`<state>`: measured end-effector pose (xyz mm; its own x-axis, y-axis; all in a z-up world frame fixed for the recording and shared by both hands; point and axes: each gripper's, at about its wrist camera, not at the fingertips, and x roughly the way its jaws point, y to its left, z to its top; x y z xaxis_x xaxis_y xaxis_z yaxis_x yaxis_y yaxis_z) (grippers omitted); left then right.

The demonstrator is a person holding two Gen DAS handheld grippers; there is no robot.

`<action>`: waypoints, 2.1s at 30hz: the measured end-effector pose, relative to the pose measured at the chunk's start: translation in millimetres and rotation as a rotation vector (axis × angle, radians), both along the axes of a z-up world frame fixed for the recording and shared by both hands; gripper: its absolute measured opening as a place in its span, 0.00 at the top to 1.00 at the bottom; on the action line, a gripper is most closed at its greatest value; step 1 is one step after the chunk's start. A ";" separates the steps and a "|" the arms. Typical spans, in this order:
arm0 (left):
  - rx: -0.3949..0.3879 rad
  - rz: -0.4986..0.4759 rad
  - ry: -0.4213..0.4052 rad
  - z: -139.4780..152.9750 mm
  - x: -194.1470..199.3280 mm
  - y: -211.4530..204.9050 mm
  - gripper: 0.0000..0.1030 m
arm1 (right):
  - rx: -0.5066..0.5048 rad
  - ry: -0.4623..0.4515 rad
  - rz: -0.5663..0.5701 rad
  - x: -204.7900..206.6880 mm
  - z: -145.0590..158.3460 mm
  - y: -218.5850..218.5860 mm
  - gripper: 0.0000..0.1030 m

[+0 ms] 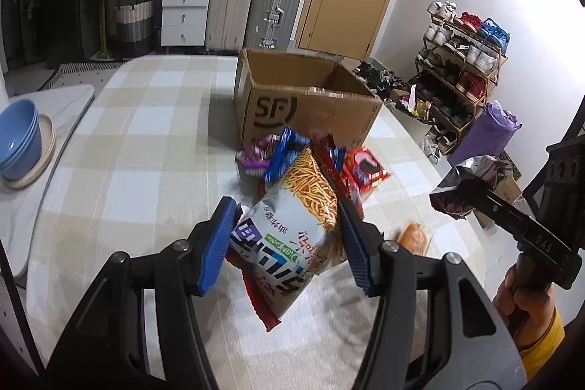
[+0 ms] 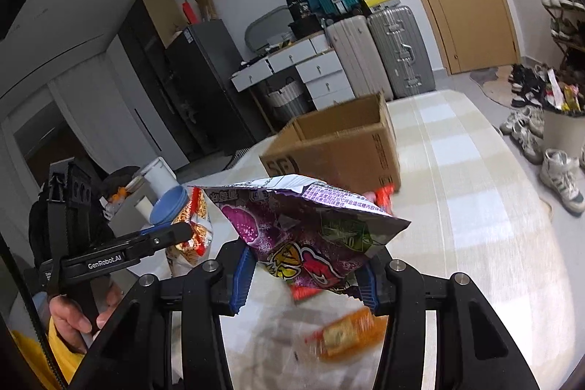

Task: Organize snacks
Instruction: 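Lift both bags and carry them over the open cardboard box, then open both grippers to drop the chip bag and candy bag into the box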

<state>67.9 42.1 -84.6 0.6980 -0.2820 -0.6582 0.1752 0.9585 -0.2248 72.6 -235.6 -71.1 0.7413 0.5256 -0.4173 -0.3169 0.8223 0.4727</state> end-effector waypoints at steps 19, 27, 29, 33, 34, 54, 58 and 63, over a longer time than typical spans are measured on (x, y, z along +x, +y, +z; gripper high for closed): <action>0.090 -0.034 -0.162 116.8 152.1 -21.8 0.47 | -0.035 -0.066 0.126 151.9 105.9 15.9 0.53; 0.116 -0.027 -0.071 105.7 255.6 -46.0 0.47 | -0.098 0.024 0.124 230.5 92.7 30.2 0.53; 0.126 -0.031 -0.046 95.0 277.7 -54.3 0.47 | -0.112 0.059 0.134 248.8 81.5 34.8 0.53; 0.129 -0.035 0.034 63.5 323.9 -59.4 0.47 | -0.145 0.103 0.139 276.5 59.8 44.4 0.53; 0.121 -0.025 0.040 54.8 329.0 -59.9 0.47 | -0.150 0.116 0.139 281.9 54.5 46.8 0.53; 0.100 -0.035 0.118 -16.5 367.9 -65.0 0.44 | -0.167 0.236 0.135 314.1 3.1 52.1 0.53; 0.109 -0.032 0.106 -11.4 352.8 -63.0 0.43 | -0.176 0.253 0.124 314.9 -2.6 53.8 0.52; 0.121 -0.032 0.089 -2.9 334.4 -62.1 0.36 | -0.185 0.238 0.107 310.3 0.9 51.9 0.50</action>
